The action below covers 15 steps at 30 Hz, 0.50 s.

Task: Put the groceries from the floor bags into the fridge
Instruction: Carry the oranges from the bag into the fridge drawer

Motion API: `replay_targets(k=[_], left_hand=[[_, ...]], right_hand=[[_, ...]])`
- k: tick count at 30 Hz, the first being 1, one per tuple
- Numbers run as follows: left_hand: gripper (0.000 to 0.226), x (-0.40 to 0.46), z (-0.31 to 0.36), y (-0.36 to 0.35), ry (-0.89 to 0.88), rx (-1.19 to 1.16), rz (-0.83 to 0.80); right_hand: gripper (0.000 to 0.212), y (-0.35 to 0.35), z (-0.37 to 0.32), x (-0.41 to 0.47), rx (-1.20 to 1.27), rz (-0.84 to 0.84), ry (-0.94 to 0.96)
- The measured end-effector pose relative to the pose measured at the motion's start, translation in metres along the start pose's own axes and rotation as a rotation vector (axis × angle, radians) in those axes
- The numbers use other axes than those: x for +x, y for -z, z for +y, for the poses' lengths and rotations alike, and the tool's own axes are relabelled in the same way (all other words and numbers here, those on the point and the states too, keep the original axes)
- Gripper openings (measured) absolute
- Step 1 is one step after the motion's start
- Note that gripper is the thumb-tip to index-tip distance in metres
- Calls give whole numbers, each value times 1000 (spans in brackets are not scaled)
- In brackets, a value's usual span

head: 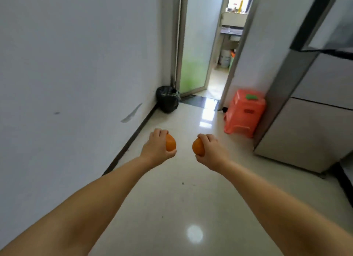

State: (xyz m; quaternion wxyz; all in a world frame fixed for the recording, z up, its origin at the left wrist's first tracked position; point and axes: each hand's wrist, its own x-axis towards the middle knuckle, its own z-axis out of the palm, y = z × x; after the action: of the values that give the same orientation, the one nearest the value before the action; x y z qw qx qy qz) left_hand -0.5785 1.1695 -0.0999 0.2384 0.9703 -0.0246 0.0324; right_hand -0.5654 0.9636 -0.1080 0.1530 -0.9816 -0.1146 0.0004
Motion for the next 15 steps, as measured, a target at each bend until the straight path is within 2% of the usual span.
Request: replay_targets(k=[4, 8, 11, 15], left_hand=[[81, 34, 148, -68, -198, -5, -65], [78, 55, 274, -121, -361, -49, -99], [75, 75, 344, -150, -474, -77, -92], [73, 118, 402, -176, -556, -99, -82]], right_hand=[[72, 63, 140, -41, -49, 101, -140], [74, 119, 257, -80, -77, 190, -282], [73, 154, 325, -90, -94, 247, -357], [71, 181, 388, -73, -109, 308, -396]])
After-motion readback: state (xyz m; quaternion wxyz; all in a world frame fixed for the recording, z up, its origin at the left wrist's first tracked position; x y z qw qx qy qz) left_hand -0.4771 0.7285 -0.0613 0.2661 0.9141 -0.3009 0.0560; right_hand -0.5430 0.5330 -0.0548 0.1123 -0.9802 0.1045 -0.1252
